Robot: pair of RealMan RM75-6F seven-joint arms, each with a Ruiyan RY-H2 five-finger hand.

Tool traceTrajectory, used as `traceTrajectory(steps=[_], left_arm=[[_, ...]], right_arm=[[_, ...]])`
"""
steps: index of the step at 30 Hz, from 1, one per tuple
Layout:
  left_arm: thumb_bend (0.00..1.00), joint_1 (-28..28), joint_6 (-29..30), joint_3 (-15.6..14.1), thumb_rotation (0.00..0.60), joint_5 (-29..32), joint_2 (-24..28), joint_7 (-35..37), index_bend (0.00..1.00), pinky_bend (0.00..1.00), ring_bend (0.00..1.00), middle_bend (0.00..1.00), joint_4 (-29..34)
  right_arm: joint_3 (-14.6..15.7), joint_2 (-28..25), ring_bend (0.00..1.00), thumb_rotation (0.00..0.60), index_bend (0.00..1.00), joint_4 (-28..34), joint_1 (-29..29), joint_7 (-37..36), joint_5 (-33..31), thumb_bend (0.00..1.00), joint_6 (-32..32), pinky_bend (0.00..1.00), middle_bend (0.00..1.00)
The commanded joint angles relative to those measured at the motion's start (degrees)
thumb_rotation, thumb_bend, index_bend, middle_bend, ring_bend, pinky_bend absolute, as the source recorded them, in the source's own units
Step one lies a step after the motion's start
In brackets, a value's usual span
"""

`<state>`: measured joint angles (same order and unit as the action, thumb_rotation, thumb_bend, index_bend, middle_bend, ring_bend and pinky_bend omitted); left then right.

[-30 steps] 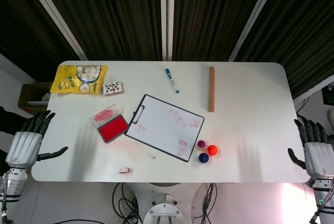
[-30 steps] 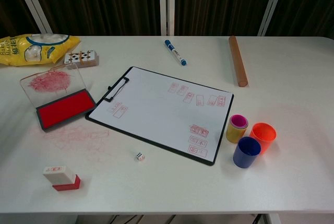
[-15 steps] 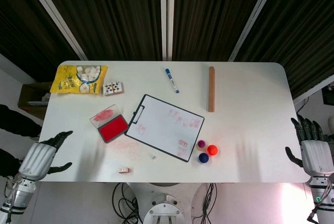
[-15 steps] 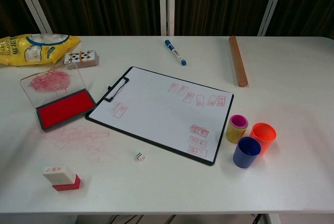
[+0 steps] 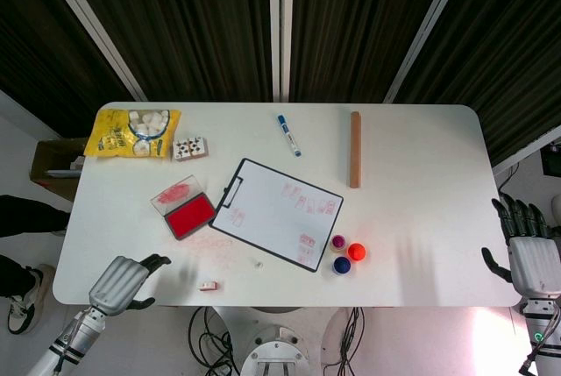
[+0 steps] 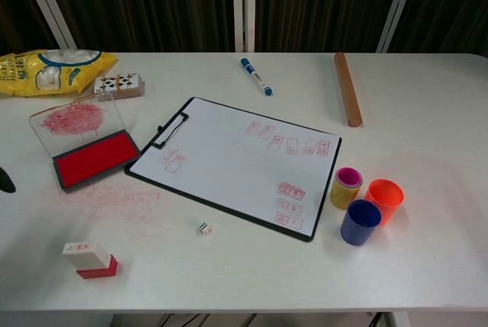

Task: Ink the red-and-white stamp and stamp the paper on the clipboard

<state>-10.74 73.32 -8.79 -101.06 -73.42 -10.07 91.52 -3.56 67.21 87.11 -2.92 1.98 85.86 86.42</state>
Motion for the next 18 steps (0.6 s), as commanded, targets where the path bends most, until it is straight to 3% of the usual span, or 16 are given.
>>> traceTrajectory(steps=[1,10,18], left_arm=[[0.03,-0.22,-0.41,-0.42,0.600,-0.33,-0.70,-0.22,0.26,0.88,0.80,0.34,-0.39],[0.00,-0.24,1.24,0.12,0.600,-1.67,-4.87,-0.73,0.22,0.88,0.79,0.30,-1.11],[0.00,-2.65,-1.92,1.62,0.600,-1.39,-9.79,-3.78,0.22,0.88,0.79,0.30,-1.31]], right_arm=[[-0.05,-0.16,0.00,0.600,0.00,-0.03,0.22,-0.43,-0.19,0.23,0.17,0.00,0.00],[0.38,0.07,0.00,0.600,0.00,-0.50,0.59,-1.22,0.66,0.23,0.73,0.00,0.00],[0.77,-0.44,0.00,0.600,0.00,0.13,0.91,-1.16,1.65,0.24,1.42,0.00,0.00]])
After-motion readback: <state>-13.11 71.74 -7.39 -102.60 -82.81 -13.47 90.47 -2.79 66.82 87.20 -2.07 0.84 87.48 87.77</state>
